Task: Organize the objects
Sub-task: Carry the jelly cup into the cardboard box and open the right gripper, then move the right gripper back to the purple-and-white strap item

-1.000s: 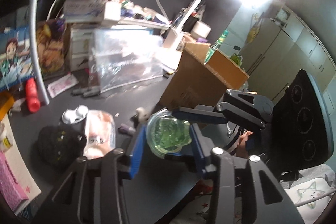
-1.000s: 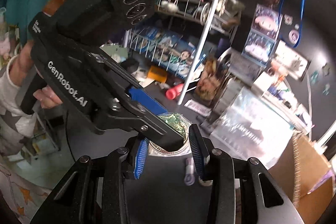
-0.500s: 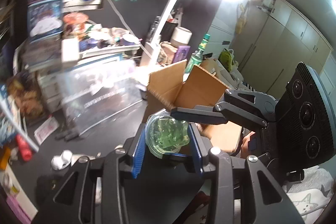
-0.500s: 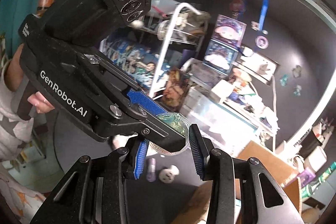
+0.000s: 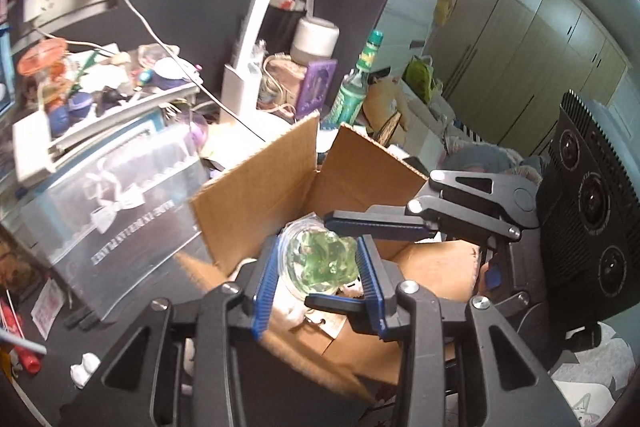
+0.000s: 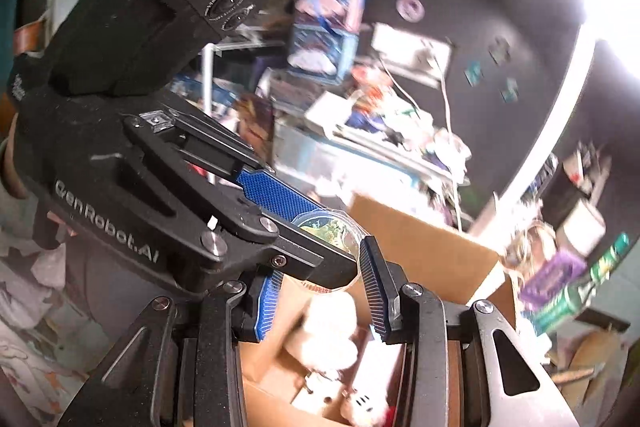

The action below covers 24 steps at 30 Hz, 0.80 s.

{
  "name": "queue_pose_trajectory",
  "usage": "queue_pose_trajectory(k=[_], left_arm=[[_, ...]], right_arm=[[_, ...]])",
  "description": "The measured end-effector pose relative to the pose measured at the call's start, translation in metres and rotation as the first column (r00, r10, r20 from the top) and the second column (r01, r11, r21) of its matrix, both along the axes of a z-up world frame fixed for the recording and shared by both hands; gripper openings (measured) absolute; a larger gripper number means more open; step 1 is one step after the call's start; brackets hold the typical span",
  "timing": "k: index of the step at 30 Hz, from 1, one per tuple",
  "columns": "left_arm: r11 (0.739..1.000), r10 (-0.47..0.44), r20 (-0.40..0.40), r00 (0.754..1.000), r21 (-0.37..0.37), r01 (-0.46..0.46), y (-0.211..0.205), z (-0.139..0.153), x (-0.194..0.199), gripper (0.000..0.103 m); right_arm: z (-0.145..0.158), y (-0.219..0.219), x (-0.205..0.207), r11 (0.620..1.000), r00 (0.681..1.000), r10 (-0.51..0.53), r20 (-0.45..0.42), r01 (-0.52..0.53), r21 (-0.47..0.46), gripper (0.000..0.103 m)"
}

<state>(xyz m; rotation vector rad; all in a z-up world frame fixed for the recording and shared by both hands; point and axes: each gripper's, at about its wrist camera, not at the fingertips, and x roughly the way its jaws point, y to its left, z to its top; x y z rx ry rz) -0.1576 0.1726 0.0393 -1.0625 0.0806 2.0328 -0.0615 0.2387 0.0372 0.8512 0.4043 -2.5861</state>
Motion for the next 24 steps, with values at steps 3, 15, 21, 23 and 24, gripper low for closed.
queue_pose_trajectory(k=[3, 15, 21, 23, 24], left_arm=[[1.000, -0.013, 0.012, 1.000, -0.026, 0.013, 0.013, -0.005, -0.004, 0.036], [0.997, 0.002, -0.043, 0.999, -0.076, -0.006, 0.019, 0.000, 0.003, 0.071], [0.997, 0.046, -0.111, 0.993, -0.048, -0.052, -0.015, 0.019, 0.019, 0.075], [0.997, 0.068, -0.133, 0.989, -0.038, -0.073, -0.030, 0.024, 0.023, 0.076], [0.995, 0.085, -0.147, 0.985, -0.030, -0.091, -0.042, 0.027, 0.027, 0.076]], right_arm=[[-0.005, 0.013, -0.006, 1.000, 0.998, -0.027, 0.053, 0.027, -0.008, 0.034], [-0.015, 0.022, -0.007, 0.998, 0.990, -0.065, 0.122, 0.061, 0.033, 0.057], [-0.008, 0.009, -0.002, 0.998, 0.994, -0.048, 0.099, 0.044, 0.038, 0.057], [-0.004, 0.001, 0.000, 0.999, 0.996, -0.032, 0.089, 0.029, 0.029, 0.057], [-0.001, -0.005, 0.002, 1.000, 0.997, -0.018, 0.079, 0.016, 0.021, 0.057]])
